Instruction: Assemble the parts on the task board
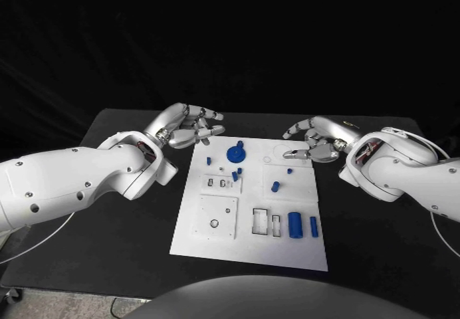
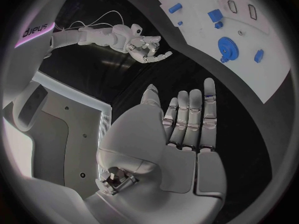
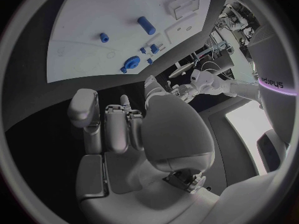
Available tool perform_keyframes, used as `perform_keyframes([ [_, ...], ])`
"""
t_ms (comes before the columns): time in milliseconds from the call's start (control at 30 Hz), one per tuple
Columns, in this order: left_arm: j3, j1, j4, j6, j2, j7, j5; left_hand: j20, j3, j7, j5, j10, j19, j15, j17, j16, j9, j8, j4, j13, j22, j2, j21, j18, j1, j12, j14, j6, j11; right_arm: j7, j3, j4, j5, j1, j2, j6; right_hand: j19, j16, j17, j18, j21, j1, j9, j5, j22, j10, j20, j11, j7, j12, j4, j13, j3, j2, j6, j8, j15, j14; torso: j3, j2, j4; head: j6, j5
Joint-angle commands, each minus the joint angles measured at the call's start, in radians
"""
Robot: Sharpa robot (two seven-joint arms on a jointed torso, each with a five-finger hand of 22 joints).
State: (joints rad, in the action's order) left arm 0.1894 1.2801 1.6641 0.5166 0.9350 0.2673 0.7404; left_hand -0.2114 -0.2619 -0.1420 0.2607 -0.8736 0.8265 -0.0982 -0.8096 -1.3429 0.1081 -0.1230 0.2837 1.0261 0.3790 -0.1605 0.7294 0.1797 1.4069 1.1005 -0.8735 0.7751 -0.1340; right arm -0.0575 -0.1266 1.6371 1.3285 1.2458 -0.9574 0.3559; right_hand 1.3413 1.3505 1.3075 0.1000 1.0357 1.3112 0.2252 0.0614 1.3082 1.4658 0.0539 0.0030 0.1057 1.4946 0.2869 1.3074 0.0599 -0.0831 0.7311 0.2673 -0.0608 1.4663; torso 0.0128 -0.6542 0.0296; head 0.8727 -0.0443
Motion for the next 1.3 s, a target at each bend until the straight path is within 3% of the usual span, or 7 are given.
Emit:
perform_keyframes([
  [33,0.003,0.012,-0.013,-0.091,-0.023,-0.213,0.136,0.03,-0.007,-0.019,-0.013,-0.33,0.057,0.03,-0.31,-0.135,0.027,-0.062,-0.007,0.259,0.069,-0.004,0.106,0.002,-0.02,0.249,-0.304,0.078,0.032,0.01,-0.001,-0.011,-0.021,-0.006,0.001,-0.039,0.001,0.007,0.057,0.01,0.003,-0.002,-0.005,0.035,0.006,0.019,0.005,0.008,-0.001,0.001,-0.005,0.181,0.004,0.021,0.014,0.004,0.009,0.035,0.0045,0.007,-0.0158,0.0,-0.009],
  [167,0.008,0.029,-0.038,-0.185,-0.069,-0.366,0.201,0.083,-0.033,0.021,-0.033,-0.689,0.266,0.072,-0.717,-0.225,0.122,-0.211,0.003,0.538,0.499,-0.02,0.471,-0.048,-0.076,0.466,-0.663,0.151,0.073,0.003,-0.005,-0.02,-0.025,-0.011,-0.003,-0.053,0.001,0.007,0.056,0.011,0.0,0.001,-0.012,0.081,0.009,0.016,0.006,0.009,0.0,-0.001,-0.008,0.178,0.005,0.041,0.025,0.002,0.01,0.034,0.0086,0.008,-0.0279,0.0,-0.014],
  [333,0.002,0.043,-0.064,-0.322,-0.119,-0.572,0.291,0.104,-0.07,0.048,-0.079,-0.697,0.425,0.104,-0.761,-0.228,0.236,-0.334,0.003,0.545,0.788,-0.042,0.662,-0.093,-0.178,0.47,-0.697,0.164,0.099,-0.003,-0.006,-0.016,-0.036,-0.013,-0.015,-0.059,0.003,0.01,0.059,0.01,0.001,-0.001,-0.018,0.115,0.013,0.017,0.006,0.009,0.001,0.0,-0.007,0.179,0.004,0.056,0.036,0.0,0.01,0.035,0.0094,-0.001,-0.0384,0.0,-0.024],
  [467,-0.001,0.048,-0.08,-0.391,-0.15,-0.69,0.334,0.131,-0.078,0.083,-0.059,-0.697,0.53,0.132,-0.761,-0.228,0.38,-0.464,0.007,0.545,0.939,-0.034,0.743,-0.119,-0.191,0.47,-0.697,0.162,0.127,-0.006,-0.007,-0.009,-0.04,-0.013,-0.022,-0.059,0.004,0.012,0.06,0.01,0.002,-0.001,-0.02,0.127,0.015,0.018,0.006,0.01,0.002,0.0,-0.007,0.179,0.004,0.06,0.041,0.0,0.01,0.035,0.0101,-0.007,-0.0466,0.0,-0.03],
  [633,-0.012,0.05,-0.094,-0.486,-0.185,-0.816,0.369,0.155,-0.08,0.108,-0.057,-0.697,0.58,0.159,-0.761,-0.228,0.549,-0.585,0.001,0.545,1.005,-0.013,0.772,-0.133,-0.19,0.47,-0.697,0.147,0.152,-0.009,-0.007,0.008,-0.042,-0.013,-0.034,-0.056,0.005,0.013,0.062,0.01,0.002,-0.002,-0.021,0.136,0.017,0.018,0.006,0.01,0.002,0.0,-0.007,0.179,0.003,0.063,0.046,0.0,0.01,0.036,0.011,-0.014,-0.0528,0.0,-0.03],
  [900,-0.02,0.05,-0.107,-0.546,-0.217,-0.91,0.405,0.167,-0.058,0.116,-0.101,-0.697,0.586,0.168,-0.761,-0.228,0.646,-0.616,-0.003,0.545,1.015,-0.016,0.773,-0.135,-0.191,0.47,-0.697,0.138,0.166,-0.001,-0.007,0.018,-0.043,-0.013,-0.04,-0.044,0.009,0.019,0.067,0.008,0.009,-0.004,-0.024,0.151,0.022,0.022,0.006,0.01,0.003,0.004,-0.006,0.183,0.002,0.067,0.055,0.0,0.01,0.039,0.0111,-0.023,-0.0672,0.0,-0.028],
  [1300,-0.023,0.05,-0.112,-0.554,-0.227,-0.935,0.436,0.177,-0.034,0.126,-0.109,-0.697,0.594,0.178,-0.761,-0.228,0.819,-0.682,-0.001,0.545,1.024,-0.009,0.772,-0.136,-0.216,0.47,-0.697,0.129,0.176,-0.001,-0.007,0.017,-0.045,-0.013,-0.045,-0.044,0.01,0.02,0.067,0.008,0.01,-0.005,-0.025,0.159,0.024,0.021,0.006,0.01,0.003,0.003,-0.006,0.182,0.002,0.069,0.058,0.0,0.011,0.039,0.007,-0.018,-0.0698,0.0,-0.034],
])
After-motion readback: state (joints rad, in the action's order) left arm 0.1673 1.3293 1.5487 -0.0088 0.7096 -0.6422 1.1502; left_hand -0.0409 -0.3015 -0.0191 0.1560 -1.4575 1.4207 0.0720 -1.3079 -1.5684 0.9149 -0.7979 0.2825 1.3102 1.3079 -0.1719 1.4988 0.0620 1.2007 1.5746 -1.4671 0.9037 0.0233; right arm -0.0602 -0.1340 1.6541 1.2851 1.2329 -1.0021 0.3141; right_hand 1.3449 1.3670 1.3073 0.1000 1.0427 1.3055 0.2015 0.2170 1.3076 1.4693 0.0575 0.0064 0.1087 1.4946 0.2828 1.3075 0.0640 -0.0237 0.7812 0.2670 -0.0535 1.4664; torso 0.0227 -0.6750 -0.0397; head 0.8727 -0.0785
